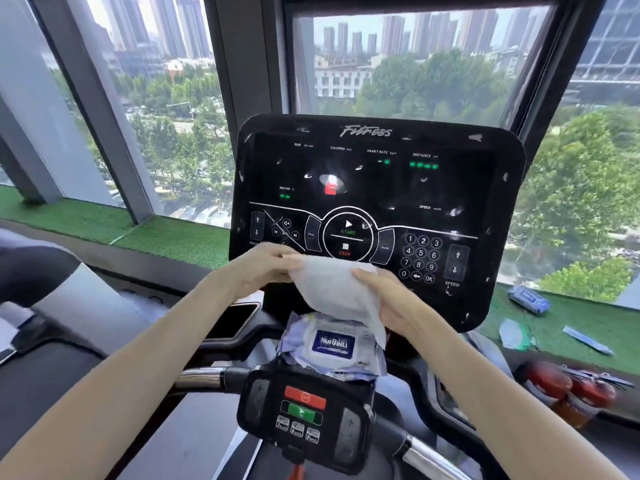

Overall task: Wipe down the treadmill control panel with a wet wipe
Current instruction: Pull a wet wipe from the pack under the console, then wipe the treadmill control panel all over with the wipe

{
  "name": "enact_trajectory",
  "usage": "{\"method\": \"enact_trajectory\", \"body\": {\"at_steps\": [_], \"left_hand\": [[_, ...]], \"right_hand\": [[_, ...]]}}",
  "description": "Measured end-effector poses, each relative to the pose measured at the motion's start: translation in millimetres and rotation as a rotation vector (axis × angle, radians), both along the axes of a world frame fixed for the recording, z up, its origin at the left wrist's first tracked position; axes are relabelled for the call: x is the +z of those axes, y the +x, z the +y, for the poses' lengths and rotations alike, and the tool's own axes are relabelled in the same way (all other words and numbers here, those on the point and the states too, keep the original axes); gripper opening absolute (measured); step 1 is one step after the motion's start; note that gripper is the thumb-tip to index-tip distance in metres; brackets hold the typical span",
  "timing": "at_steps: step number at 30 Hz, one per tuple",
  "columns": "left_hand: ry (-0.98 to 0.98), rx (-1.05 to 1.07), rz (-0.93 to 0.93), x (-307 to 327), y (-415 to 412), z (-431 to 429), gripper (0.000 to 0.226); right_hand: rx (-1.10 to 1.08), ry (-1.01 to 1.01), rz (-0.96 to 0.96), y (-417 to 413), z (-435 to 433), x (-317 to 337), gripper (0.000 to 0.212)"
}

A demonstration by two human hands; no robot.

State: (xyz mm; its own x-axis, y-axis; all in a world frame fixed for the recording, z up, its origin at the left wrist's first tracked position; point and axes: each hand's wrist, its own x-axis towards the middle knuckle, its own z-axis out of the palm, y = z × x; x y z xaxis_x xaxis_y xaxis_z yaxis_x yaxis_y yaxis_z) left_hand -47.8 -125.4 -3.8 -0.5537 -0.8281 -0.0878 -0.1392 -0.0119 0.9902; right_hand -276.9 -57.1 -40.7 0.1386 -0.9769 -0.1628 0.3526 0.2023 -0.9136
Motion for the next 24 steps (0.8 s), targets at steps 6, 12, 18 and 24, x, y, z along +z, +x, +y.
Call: {"method": "enact_trajectory", "body": {"at_steps": [6, 12, 18, 24], "left_hand": [[0.44, 0.062, 0.317, -23.6, -10.0, 32.4, 0.091], [0.184, 0.22, 0.194, -16.4, 2.3, 46.9, 0.028], [-0.018, 0.106, 0.217, 21.5, 17.5, 28.8, 0.039], [-0.108, -0.072, 0.017, 27.5, 39.4, -0.3, 0.034]], "right_hand": [[0.004, 0.073, -0.033, 15.1, -7.0, 11.8, 0.027], [0.129, -0.011, 0.042, 13.2, -5.1, 17.7, 0.026], [0.14, -0.185, 0.024, 11.4, -11.4, 46.8, 0.029], [0.157, -0.183, 0.176, 22.3, -23.2, 52.6, 0.033]]}}
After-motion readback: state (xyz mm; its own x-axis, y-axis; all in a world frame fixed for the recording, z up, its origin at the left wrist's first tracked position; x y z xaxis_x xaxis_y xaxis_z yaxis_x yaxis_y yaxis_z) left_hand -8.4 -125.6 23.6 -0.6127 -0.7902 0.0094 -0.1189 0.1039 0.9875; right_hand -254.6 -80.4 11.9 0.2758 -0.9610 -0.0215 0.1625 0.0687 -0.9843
